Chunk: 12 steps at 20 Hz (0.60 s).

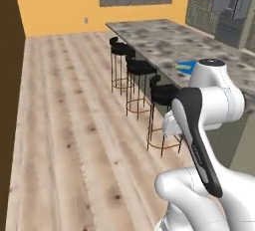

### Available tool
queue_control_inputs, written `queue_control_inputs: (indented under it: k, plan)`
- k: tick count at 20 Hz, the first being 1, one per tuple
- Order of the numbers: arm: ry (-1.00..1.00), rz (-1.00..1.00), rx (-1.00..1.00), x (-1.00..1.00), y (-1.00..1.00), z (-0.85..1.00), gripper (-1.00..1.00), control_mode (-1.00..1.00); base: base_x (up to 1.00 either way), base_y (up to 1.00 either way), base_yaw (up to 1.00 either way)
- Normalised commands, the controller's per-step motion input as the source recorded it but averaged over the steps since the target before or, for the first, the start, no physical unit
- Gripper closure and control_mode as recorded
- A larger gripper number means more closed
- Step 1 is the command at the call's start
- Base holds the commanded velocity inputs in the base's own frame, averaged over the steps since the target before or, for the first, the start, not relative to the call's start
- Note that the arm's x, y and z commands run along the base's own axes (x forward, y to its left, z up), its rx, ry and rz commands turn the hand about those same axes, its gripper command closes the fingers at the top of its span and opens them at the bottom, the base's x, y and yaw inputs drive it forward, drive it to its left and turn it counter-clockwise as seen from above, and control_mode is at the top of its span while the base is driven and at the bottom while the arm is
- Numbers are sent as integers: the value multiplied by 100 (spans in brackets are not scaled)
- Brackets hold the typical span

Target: Retrieve the butter from the fridge and place it on a plate on the dining table. Then retrieve the butter knife by the fridge and place it near the plate.

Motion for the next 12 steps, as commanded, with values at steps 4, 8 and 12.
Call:
queue_control_inputs:
  k: [4,8,12]
  plan:
    - [0,0,0,0,0,0,100,100,81,64,-73]
    - [0,0,0,0,0,0,100,100,64,44,-82]
    - [0,0,0,0,0,0,100,100,57,46,-80]
